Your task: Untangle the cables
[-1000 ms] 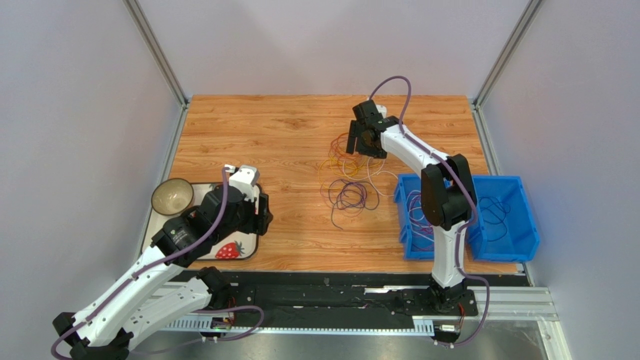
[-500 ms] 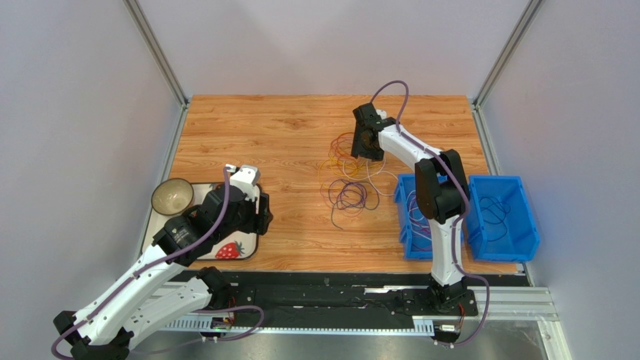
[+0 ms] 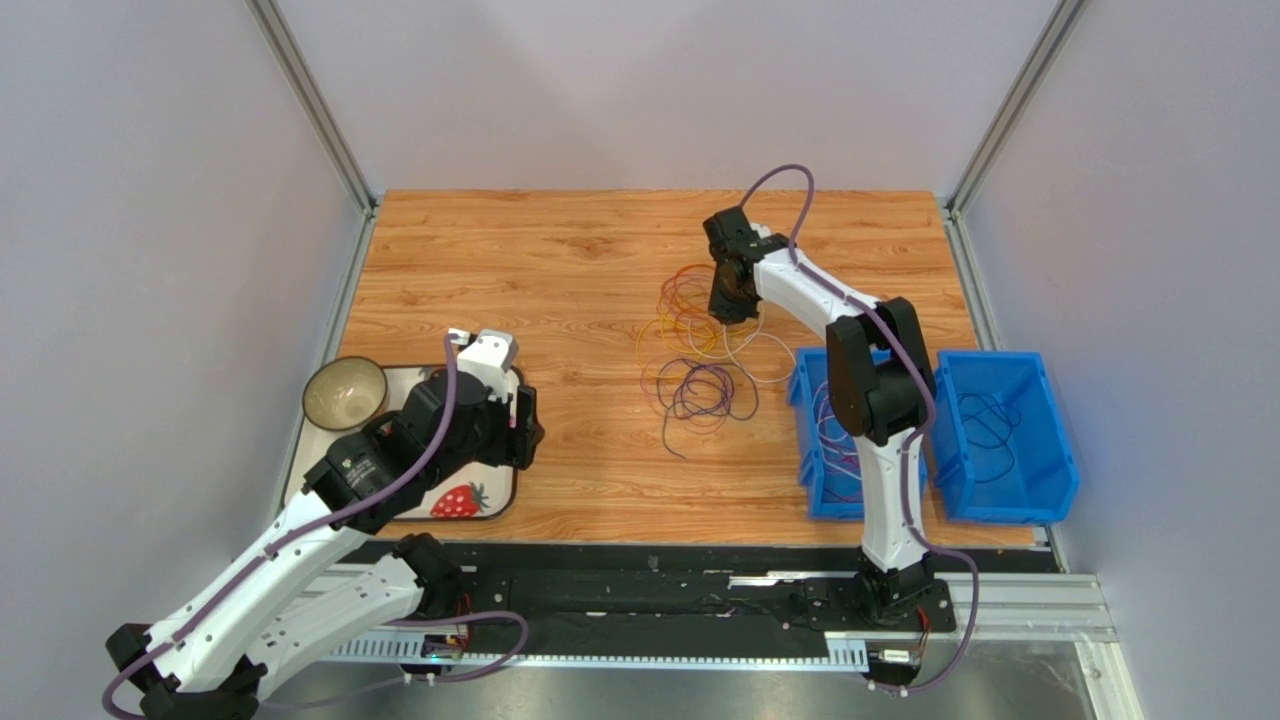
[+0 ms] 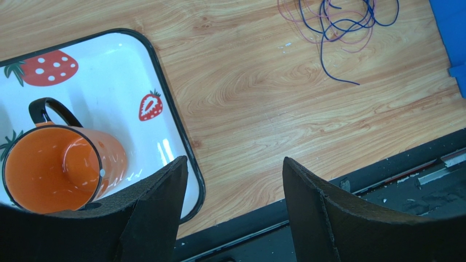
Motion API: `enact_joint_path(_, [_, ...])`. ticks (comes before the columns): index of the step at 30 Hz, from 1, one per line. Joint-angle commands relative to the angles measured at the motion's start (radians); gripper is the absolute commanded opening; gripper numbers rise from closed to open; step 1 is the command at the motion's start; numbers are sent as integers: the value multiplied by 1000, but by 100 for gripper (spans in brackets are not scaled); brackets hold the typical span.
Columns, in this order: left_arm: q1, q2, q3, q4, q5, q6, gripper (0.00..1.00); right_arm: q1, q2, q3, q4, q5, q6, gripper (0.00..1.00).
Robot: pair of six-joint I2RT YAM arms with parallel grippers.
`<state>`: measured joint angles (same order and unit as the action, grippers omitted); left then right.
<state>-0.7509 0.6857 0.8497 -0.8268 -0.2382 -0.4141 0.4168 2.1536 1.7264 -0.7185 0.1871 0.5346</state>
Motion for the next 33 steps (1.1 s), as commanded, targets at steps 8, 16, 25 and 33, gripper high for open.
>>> enact_joint_path(8, [1,-12,18,3,-19,-5,73,85,-282,299,-27,-291,-122,0])
enact_joint_path(16, [1,-18,18,2,-24,-6,72,97,-469,270,108,-437,-110,0])
enact_joint_path(25, [1,-26,17,0,-19,-6,72,97,-480,62,105,-420,-85,0])
enact_joint_path(33, [1,-32,17,0,-16,-6,72,97,-541,73,45,-371,-123,0])
